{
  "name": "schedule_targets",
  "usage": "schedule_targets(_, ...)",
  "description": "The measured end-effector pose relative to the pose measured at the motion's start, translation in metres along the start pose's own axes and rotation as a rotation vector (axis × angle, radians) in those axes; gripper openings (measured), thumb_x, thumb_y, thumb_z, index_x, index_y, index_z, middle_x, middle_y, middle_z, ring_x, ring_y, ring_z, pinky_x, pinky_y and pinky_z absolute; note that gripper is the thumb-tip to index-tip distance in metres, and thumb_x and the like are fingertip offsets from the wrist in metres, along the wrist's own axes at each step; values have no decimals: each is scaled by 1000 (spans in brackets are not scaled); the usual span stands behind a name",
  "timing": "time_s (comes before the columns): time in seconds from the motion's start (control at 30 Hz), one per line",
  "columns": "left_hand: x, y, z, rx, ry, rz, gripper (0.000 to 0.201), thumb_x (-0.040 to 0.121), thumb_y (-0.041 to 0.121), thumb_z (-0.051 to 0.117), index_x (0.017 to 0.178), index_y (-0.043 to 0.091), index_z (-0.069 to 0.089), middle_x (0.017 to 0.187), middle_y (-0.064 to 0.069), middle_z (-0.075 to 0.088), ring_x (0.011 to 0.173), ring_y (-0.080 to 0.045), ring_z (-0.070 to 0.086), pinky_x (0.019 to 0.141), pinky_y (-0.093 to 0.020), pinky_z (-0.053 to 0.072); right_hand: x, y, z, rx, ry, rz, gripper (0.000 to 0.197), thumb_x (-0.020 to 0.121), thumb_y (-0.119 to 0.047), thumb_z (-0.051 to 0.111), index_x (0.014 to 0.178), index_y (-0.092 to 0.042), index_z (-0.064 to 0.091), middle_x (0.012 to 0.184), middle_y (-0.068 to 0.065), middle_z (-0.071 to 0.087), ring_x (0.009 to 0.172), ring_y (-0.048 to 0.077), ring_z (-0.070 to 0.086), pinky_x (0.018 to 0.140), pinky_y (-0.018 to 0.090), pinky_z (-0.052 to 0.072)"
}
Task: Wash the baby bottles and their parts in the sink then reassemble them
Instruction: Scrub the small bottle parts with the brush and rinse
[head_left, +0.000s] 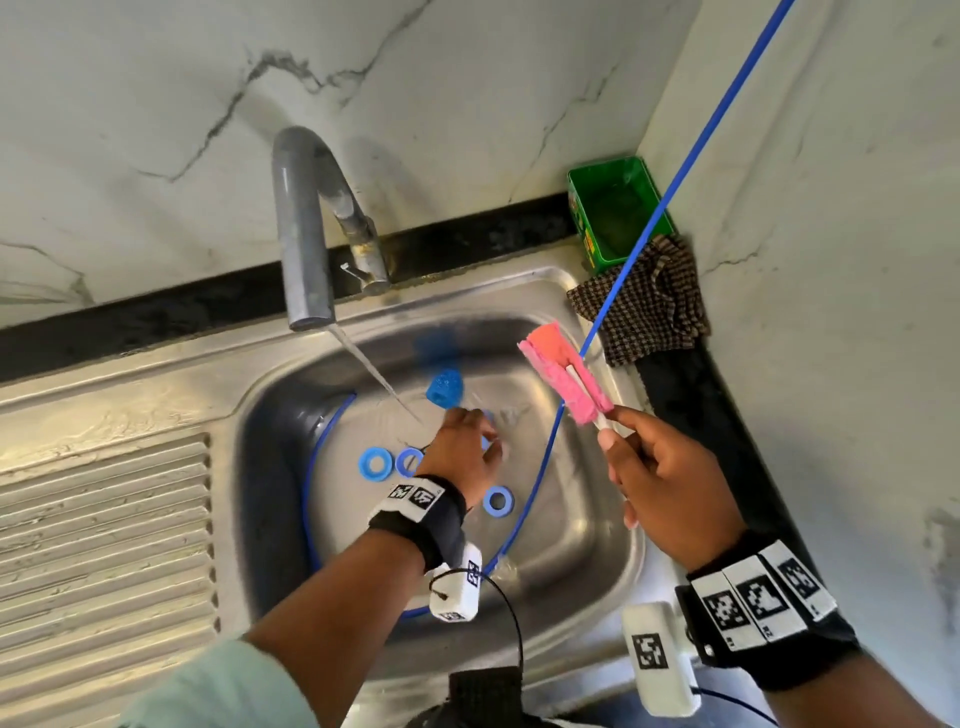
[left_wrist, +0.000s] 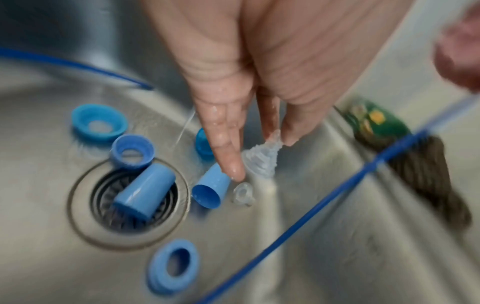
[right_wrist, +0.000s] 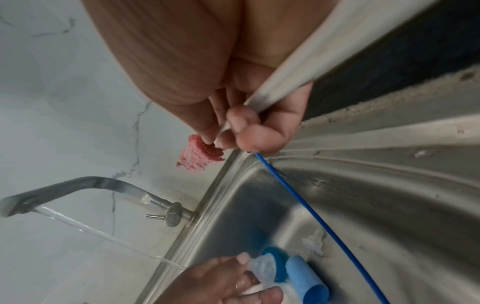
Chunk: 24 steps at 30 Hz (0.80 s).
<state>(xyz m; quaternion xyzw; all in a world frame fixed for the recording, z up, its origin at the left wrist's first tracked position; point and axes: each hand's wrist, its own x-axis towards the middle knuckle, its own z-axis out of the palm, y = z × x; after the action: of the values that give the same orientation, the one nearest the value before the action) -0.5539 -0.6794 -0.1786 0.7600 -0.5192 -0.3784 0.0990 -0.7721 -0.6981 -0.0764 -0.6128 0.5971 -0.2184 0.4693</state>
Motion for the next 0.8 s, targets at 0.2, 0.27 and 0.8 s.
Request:
schedule_targets(0.2,-55,-5,-44,-964,31,-254,4,99,9,59,97,9,56,98,-20,71,78,-26,74,72,-38,61,-23,-11,-1,-63,19,-74,29,95,-43,55,122,-38,65,65,5,61,48,14,55,65,40,55)
schedule_targets(0.27,-76,-7,-56,-1069,65,-274,19,93,10,70,105,10,56,97,-14,71,77,-22,73,65,-34,61,-33,-20,1,-61,16,-114,31,94,-45,56,122,-38,65,62,2,58,48,14,54,64,39,54)
schedule_targets(0.8,-195,-2,-94,-1526,15,53,45,80,5,71,122,-2,56,89,-12,76,82,-20,75,71,-29,60,-98,-81,72,-49,-89,-348,30,74,-43,87,67,-30,61,63,-10,63,53,3,53,55,14,40)
